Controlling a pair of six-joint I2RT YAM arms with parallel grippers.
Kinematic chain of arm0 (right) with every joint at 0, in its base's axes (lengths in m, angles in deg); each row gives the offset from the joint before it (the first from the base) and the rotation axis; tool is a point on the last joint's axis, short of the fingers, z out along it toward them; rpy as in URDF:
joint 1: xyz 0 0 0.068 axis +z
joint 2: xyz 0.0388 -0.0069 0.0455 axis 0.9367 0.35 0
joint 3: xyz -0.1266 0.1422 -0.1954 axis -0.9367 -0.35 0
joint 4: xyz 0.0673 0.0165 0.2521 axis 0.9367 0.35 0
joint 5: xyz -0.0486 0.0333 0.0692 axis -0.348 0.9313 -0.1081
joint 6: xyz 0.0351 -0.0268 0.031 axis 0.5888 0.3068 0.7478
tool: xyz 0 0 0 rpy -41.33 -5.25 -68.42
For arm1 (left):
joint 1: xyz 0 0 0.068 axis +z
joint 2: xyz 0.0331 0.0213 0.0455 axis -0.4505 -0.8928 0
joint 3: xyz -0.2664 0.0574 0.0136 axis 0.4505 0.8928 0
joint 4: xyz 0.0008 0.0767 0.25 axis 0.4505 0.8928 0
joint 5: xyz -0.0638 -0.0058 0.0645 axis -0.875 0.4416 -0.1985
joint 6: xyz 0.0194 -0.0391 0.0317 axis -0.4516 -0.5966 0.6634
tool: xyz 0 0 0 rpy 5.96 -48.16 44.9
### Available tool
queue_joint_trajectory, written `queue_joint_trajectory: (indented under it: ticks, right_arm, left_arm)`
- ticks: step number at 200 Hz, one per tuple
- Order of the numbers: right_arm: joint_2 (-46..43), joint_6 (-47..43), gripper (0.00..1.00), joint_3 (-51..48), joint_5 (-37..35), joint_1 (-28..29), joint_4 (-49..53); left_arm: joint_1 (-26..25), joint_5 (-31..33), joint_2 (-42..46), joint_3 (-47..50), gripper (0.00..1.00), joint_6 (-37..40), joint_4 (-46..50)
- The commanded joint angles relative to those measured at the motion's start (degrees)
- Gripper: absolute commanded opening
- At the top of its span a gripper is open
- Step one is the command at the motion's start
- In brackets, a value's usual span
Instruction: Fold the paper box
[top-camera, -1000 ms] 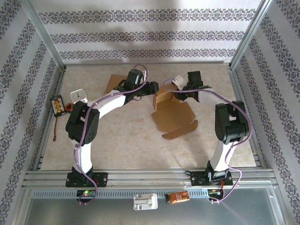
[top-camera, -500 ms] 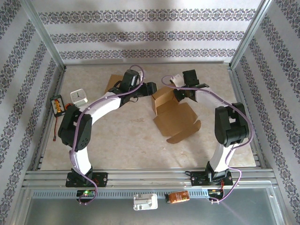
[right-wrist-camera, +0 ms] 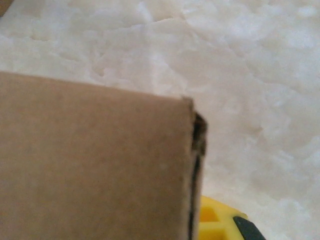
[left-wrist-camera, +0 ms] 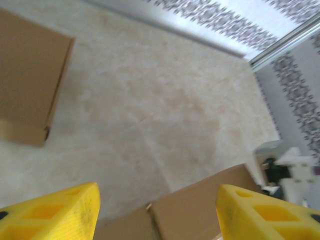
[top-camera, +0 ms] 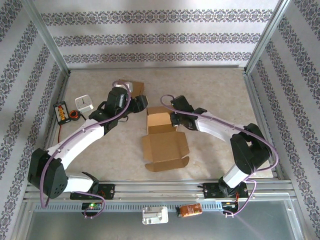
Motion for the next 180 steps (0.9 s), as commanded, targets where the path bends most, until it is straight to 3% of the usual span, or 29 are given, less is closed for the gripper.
queue_joint_trajectory:
  ticks: [1,19,36,69,112,153,163,180]
  right_arm:
    - [-0.4,6.8,0.07,-3.6,-6.5,1.3,-2.5]
    - [-1.3,4.9,0.29,-3.7,-4.7,2.5,-3.8]
    - [-4.2,3.0,0.4,-4.4,-3.1,2.8,-4.2]
    - [-11.3,0.0,0.48,-9.3,-0.8,2.7,-6.9]
    - [-16.8,-3.0,0.6,-19.1,-1.1,2.0,-16.7]
    - [-9.5,-5.2,0.6,-18.5,-1.0,2.5,-26.1]
    - [-7.3,-5.7,0.54,-17.8,-2.8,3.1,-28.0]
    - [-4.2,-6.5,0.34,-16.1,-9.7,4.1,-28.4]
  left_arm:
    - [1.4,1.0,2.4,2.0,0.64,0.9,3.6]
    - [1.6,0.2,3.5,3.0,0.65,2.2,2.6]
    - [1.6,-0.9,4.5,3.4,0.66,3.4,1.5]
    - [1.6,-3.8,6.2,4.8,0.67,7.0,0.6]
    - [1.6,-6.7,7.2,5.4,0.67,4.5,2.8]
    - [1.6,-7.4,8.1,7.4,0.67,3.2,0.4]
    - [1.6,-7.2,8.2,7.5,0.67,3.4,0.6]
    - [1.6,-7.0,8.7,7.2,0.67,4.0,1.6]
